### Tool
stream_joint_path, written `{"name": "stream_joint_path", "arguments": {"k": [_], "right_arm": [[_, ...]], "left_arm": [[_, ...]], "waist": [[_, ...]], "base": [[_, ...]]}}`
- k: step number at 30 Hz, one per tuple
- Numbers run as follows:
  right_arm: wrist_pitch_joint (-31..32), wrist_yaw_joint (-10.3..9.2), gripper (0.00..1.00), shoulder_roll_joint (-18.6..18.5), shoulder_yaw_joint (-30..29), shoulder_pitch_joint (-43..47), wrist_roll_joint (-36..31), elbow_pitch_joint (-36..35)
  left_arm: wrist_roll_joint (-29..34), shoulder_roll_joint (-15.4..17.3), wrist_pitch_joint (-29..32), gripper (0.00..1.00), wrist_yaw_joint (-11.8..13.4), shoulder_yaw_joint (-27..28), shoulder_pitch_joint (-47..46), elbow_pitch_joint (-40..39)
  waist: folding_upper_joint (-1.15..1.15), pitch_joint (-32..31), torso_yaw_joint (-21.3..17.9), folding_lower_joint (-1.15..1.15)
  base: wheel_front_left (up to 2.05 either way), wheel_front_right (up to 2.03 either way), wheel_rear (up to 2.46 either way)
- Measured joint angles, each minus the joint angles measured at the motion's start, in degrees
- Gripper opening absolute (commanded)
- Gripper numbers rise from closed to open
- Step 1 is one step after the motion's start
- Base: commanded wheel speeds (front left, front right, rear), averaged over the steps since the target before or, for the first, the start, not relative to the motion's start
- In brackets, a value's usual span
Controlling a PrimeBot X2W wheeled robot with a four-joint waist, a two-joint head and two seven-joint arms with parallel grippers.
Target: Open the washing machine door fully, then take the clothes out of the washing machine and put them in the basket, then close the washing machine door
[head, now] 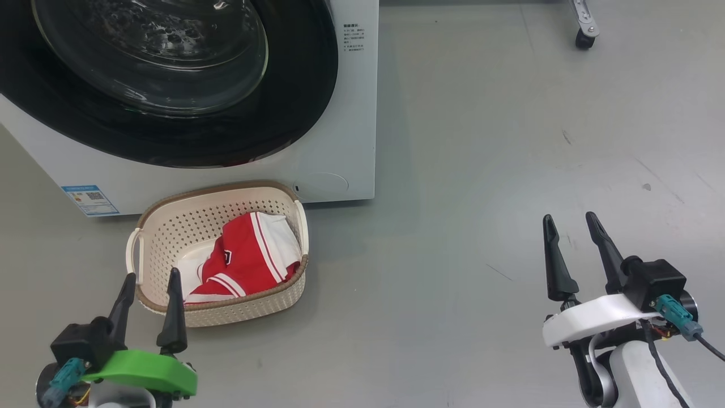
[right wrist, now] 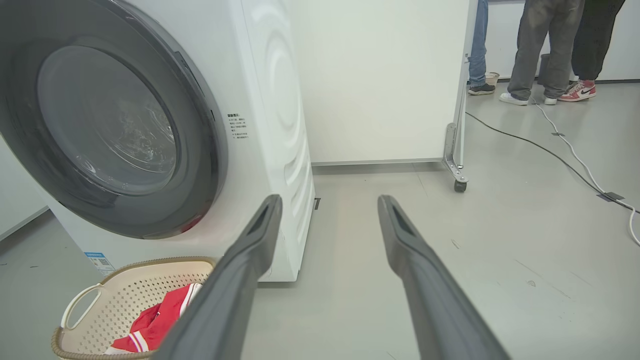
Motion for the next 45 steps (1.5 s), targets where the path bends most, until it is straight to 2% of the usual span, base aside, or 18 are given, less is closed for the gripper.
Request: {"name": "stream_joint_path", "arguments": {"k": [11,21,45], "right_arm": [[0.0,0.01,1.0,0.24,-0.23,1.57,-0.88,-0.86],[0.0,0.08,1.0,0.4,-0.44,1.71,-1.35,-1.86],[0.0,0.58,1.0,0.55,-1.05,2.41,-2.61,-2.12]], "left_arm": [[-0.4,-0.34,0.0,1.0,0.0,1.34,0.46,-0.22],[2.59,-0.35,0.0,1.0,-0.01,0.75,0.74,0.15],[-0.58,-0.58,0.0,1.0,-0.55,1.2,0.73,0.99]], "waist": [[0.0,-0.52,0.38,0.0],[0.0,-0.3,0.46,0.0],[0.0,-0.36,0.92,0.0]], "base": [[0.0,0.0,0.0],[0.0,0.0,0.0],[0.0,0.0,0.0]]}}
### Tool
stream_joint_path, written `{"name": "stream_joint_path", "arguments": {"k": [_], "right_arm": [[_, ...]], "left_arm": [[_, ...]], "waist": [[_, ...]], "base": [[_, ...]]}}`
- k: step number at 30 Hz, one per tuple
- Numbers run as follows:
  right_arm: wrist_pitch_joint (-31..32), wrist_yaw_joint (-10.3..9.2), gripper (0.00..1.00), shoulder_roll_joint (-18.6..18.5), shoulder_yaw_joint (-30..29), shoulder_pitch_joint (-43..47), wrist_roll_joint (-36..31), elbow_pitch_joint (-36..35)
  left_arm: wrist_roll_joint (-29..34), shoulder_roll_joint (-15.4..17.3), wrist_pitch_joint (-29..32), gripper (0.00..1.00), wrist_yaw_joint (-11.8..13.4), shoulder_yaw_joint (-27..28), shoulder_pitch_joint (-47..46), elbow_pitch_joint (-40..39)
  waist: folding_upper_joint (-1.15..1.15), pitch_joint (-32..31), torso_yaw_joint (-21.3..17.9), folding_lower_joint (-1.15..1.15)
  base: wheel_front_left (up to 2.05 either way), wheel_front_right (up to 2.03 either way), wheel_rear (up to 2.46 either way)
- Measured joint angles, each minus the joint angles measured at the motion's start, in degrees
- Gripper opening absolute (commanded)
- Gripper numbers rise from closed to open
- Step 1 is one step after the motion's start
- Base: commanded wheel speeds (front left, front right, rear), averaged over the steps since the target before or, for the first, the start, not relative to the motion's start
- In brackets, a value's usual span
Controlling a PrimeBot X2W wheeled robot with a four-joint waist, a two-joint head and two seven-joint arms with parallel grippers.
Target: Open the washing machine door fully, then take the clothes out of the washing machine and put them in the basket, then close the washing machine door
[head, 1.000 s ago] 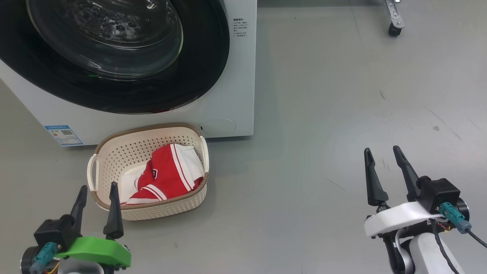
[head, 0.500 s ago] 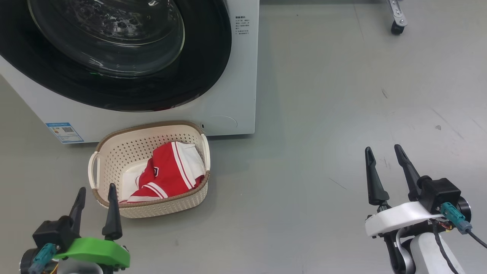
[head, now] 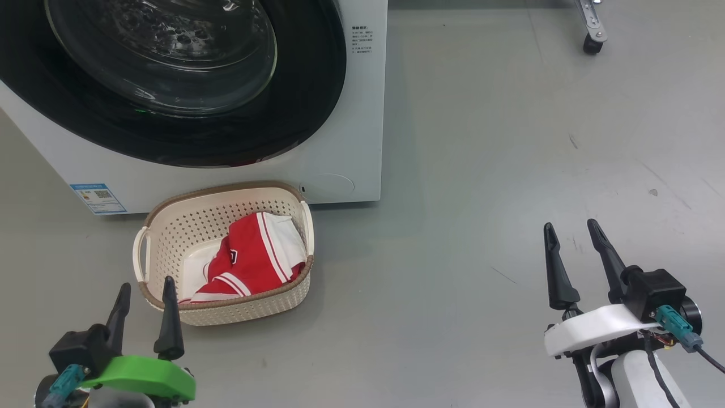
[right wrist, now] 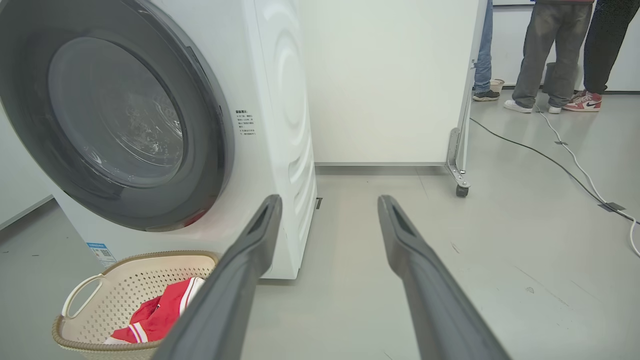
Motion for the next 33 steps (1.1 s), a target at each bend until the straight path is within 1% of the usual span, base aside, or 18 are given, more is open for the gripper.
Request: {"name": "stream_joint_path", "arguments": {"k": [20,21,28,33], "right_arm": [[0.0,0.21,1.0,0.24,-0.19,0.28,-0.25,0.03],[0.0,0.34,0.0,0.25,-0.18,0.28,-0.25,0.07],[0.09,0.38,0.0,1.02,0.04,2.65,0.09,3.15],[0.52,0.52,0.0,1.02,-0.15,2.64,2.99,3.12]], "left_arm": [[-1.87,-0.11,0.0,1.0,-0.49,-0.05,0.0,1.03],[-1.97,-0.12,0.0,0.0,-0.49,-0.05,0.0,1.11],[-2.14,-1.36,0.68,0.0,-0.48,-0.13,1.17,4.24],[-5.14,-1.36,2.02,0.0,-0.48,0.51,1.11,4.54]], "waist": [[0.0,-0.07,-0.03,0.0],[0.0,-0.11,-0.03,0.0],[0.0,-0.14,-0.03,0.0],[0.0,-0.37,0.1,0.0]], "base": [[0.0,0.0,0.0],[0.0,0.0,0.0],[0.0,0.0,0.0],[0.0,0.0,0.0]]}}
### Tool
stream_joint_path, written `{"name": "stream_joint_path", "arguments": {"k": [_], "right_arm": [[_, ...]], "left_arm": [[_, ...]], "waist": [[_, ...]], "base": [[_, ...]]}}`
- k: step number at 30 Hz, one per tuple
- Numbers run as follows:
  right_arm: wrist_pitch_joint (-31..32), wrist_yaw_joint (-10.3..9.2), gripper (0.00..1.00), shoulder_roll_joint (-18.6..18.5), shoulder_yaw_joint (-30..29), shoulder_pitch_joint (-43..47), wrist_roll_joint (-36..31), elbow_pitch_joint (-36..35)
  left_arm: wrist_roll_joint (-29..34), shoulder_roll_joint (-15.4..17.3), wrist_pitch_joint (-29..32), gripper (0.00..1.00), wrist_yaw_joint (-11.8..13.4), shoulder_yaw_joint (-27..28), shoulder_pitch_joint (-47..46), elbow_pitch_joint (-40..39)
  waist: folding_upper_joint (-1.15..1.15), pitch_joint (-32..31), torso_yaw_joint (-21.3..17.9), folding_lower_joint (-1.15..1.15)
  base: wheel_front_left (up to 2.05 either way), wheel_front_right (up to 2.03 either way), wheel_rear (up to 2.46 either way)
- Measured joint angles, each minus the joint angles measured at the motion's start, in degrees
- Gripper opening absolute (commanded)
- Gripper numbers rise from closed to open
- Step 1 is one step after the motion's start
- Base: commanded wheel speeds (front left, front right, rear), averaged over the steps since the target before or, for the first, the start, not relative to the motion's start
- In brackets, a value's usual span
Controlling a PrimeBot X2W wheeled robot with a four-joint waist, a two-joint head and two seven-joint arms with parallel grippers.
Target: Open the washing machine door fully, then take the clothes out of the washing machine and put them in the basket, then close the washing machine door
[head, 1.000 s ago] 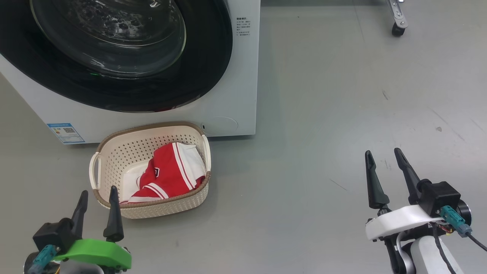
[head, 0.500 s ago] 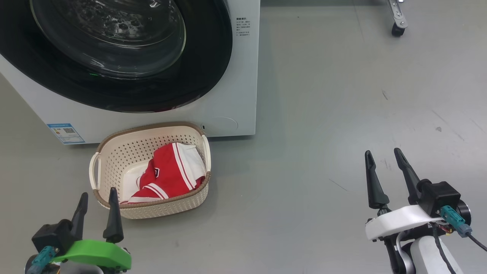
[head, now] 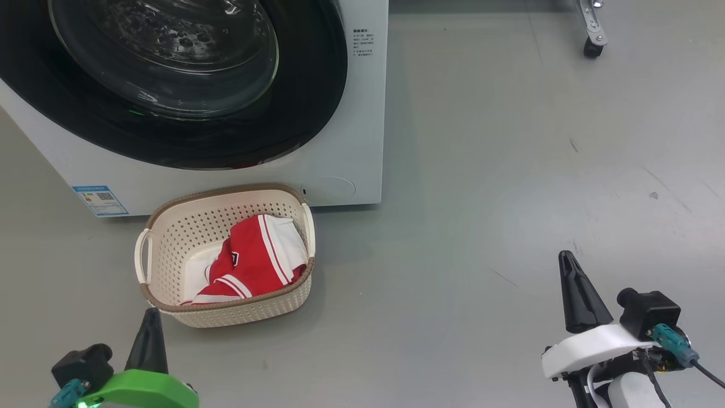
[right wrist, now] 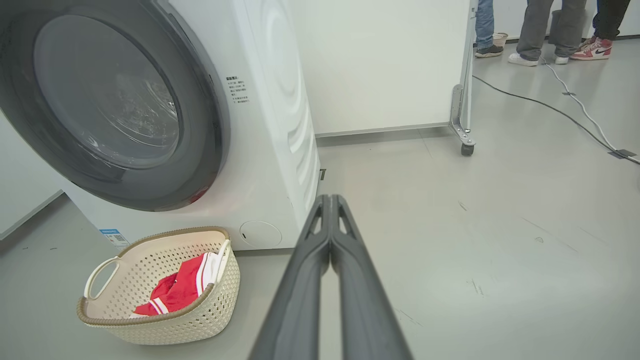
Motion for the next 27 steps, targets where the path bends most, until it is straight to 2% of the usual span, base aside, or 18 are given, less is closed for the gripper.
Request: {"name": "stream_joint_path", "arguments": {"k": [11,27], "right_arm": [[2.14,0.44,0.0,0.03,-1.34,-0.01,10.44,-0.01],[5.5,1.02,0.0,0.12,-3.52,-0.05,22.26,0.0]], "left_arm": [[-7.82,0.01,2.79,0.0,0.0,1.0,-0.07,0.02],[-18.17,0.01,6.39,0.0,0.0,1.89,-0.22,-0.77]], "waist": [[0.0,-0.64,0.48,0.0],[0.0,-1.42,1.07,0.0]], "base": [[0.0,0.0,0.0],[0.0,0.0,0.0]]}}
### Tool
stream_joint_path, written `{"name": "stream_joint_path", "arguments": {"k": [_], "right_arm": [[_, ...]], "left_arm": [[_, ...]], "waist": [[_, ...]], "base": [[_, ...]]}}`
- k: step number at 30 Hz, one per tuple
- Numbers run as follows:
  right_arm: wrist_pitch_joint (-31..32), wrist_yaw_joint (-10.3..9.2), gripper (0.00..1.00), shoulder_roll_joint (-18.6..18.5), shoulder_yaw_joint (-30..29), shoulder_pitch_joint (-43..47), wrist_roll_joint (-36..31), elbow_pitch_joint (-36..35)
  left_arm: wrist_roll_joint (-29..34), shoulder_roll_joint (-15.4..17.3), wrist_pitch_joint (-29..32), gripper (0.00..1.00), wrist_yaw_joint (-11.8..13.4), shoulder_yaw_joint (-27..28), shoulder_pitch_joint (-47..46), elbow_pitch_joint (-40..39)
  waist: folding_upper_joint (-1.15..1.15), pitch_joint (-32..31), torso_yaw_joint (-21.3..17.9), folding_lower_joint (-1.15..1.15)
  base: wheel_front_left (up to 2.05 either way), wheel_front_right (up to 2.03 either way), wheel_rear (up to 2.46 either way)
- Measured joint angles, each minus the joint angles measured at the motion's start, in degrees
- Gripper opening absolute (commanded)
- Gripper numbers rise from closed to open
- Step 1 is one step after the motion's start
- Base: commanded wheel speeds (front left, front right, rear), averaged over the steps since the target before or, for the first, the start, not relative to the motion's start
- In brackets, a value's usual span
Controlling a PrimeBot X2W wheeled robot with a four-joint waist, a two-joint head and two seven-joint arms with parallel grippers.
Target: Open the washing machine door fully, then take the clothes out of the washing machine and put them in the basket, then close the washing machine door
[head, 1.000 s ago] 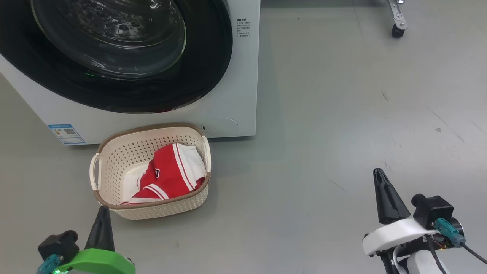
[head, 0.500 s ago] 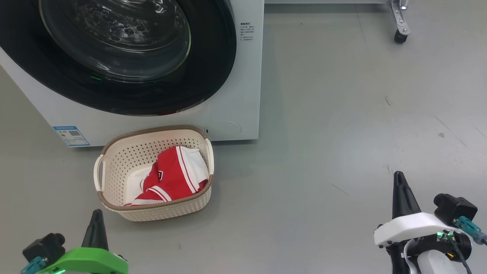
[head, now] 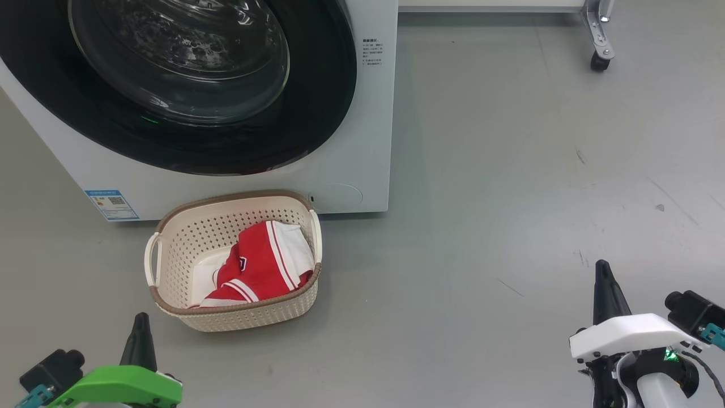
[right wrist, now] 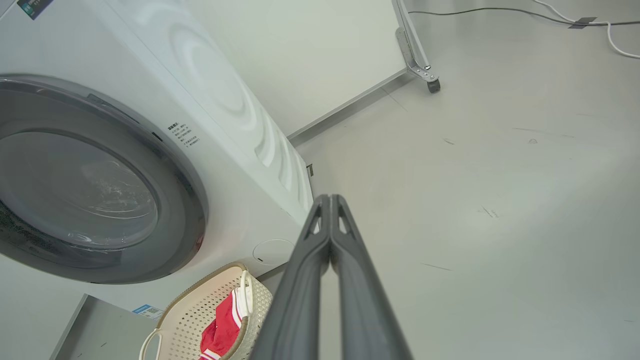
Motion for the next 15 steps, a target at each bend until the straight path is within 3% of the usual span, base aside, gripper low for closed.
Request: {"name": "stream_joint_path", "arguments": {"k": [15], "right_arm": [[2.89,0.6,0.0,-0.05,-1.81,-0.06,10.71,0.13]], "left_arm": [[-9.39,0.01,2.53,0.0,-0.01,0.8,-0.07,-1.33]], "waist": [[0.0,-0.67,0.49,0.0]], "base": [[0.0,0.0,0.0]]}}
